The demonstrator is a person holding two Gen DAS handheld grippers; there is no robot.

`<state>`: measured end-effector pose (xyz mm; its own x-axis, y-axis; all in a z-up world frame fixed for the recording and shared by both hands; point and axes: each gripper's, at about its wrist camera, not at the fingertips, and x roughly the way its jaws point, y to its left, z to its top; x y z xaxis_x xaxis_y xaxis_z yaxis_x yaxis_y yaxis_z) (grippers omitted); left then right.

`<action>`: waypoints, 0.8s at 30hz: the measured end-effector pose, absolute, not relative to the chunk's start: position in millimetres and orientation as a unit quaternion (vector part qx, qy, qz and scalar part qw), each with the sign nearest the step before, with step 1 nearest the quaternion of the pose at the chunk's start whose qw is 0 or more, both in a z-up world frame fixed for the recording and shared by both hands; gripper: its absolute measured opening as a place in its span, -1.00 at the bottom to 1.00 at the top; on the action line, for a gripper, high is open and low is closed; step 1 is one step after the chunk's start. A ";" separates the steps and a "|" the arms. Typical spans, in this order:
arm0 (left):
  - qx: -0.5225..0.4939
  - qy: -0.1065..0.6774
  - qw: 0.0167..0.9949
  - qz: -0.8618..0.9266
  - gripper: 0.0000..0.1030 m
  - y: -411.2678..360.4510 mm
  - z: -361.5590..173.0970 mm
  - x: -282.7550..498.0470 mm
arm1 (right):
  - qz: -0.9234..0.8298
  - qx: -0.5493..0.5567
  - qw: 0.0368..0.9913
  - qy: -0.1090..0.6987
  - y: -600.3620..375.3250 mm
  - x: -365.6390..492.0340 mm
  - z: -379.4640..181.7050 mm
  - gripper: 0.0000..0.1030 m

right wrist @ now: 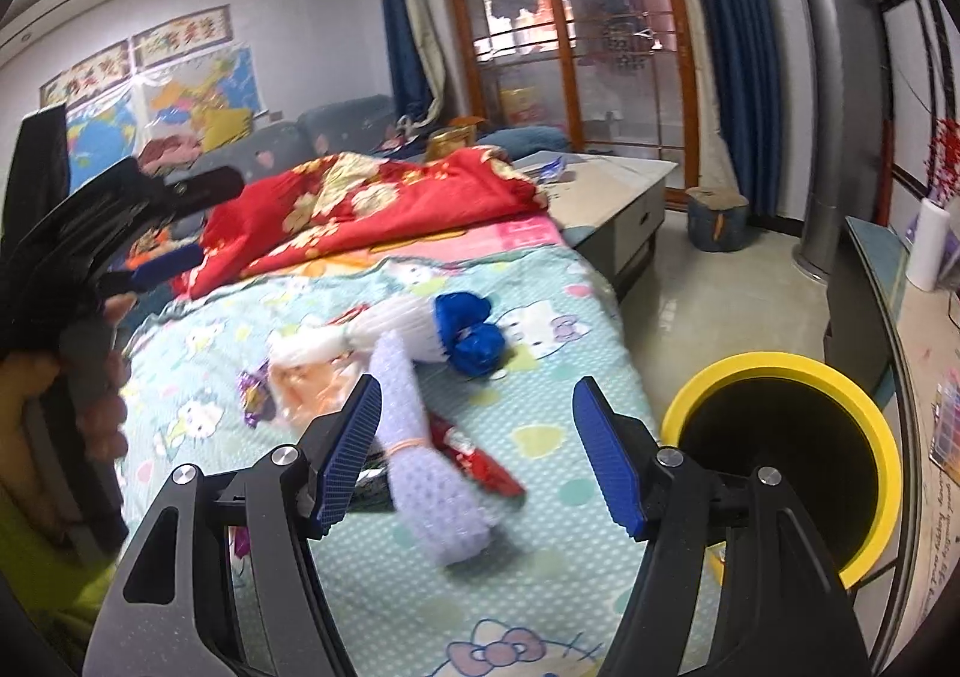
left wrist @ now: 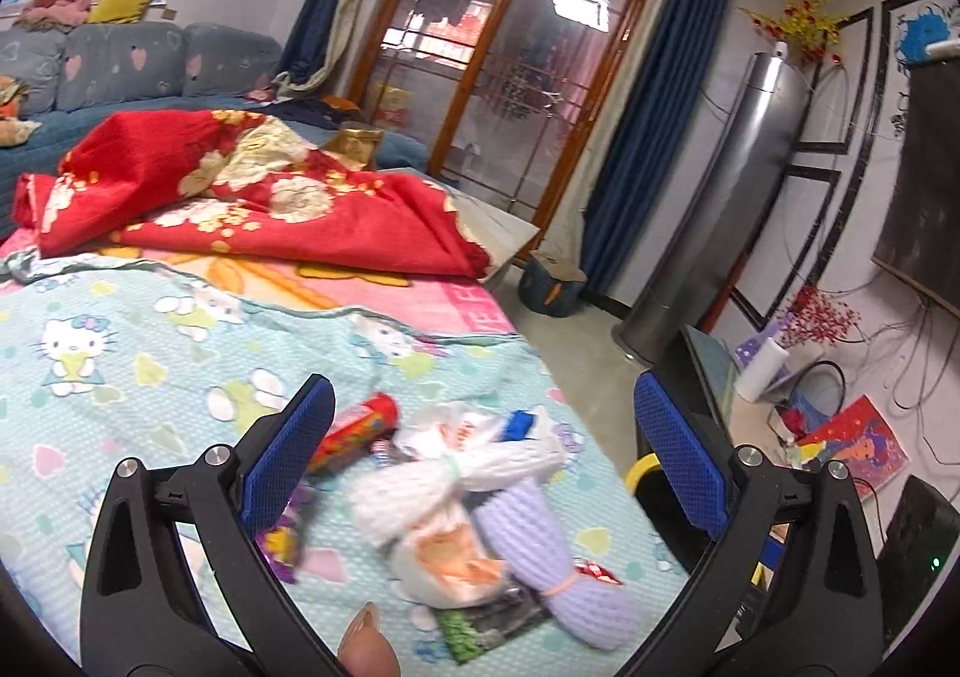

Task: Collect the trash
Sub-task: 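Move both tools back over the trash on the bed, then grasp the white foam net with the left tool while the right tool grasps the lavender foam net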

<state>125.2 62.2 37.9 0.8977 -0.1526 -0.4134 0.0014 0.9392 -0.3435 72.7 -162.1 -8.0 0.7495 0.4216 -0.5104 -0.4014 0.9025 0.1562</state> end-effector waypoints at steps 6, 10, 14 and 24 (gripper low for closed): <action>-0.164 0.242 0.956 -0.021 0.78 90.3 26.5 127.4 | 0.237 -0.003 0.928 0.286 -145.2 67.2 -14.3 0.24; -0.168 0.260 0.951 -0.013 0.78 107.6 12.2 128.6 | 0.245 -0.017 0.924 0.293 -136.1 64.7 -19.9 0.24; -0.178 0.276 0.945 -0.017 0.78 116.6 1.0 132.0 | 0.248 -0.029 0.919 0.304 -129.1 64.9 -28.9 0.24; -0.210 0.327 0.919 -0.069 0.45 112.9 -31.0 149.7 | 0.243 -0.055 0.909 0.334 -120.1 71.3 -54.7 0.24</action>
<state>149.7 112.9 -31.0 0.7772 -0.2632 -0.5716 -0.0106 0.9028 -0.4300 71.3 -120.1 -54.7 0.6592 0.4045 -0.6338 -0.4775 0.8764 0.0627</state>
